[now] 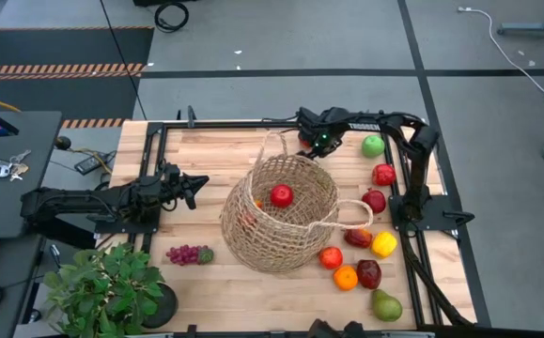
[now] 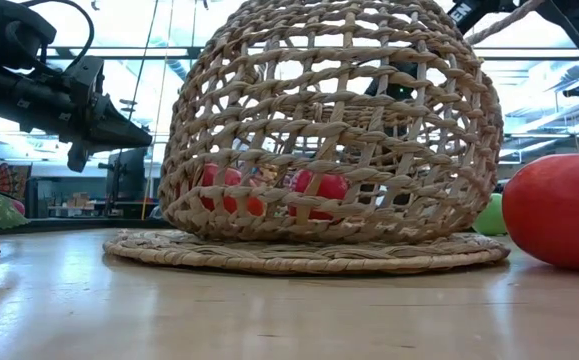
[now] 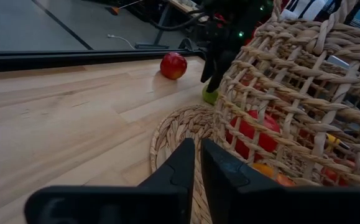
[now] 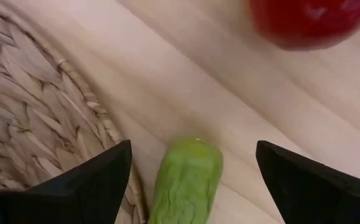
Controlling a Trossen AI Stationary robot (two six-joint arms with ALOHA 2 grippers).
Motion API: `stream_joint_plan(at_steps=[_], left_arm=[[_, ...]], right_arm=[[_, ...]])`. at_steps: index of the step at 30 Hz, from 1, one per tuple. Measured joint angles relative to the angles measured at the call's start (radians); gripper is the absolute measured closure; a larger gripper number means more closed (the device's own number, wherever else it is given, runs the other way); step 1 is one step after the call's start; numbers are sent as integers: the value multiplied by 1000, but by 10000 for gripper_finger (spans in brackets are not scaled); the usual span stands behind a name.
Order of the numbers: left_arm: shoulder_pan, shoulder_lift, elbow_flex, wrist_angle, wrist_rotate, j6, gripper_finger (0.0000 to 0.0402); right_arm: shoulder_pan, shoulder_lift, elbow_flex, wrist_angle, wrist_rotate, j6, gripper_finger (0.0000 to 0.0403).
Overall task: Build produce basket
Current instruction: Put the cucumber into the brown basket
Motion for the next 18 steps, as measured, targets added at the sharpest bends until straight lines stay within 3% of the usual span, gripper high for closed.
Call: stream_joint_plan(at_steps=[18], left_arm=[[0,0,0,0,0,0,367]], right_arm=[[20,19,-56,-18,70,49,55]])
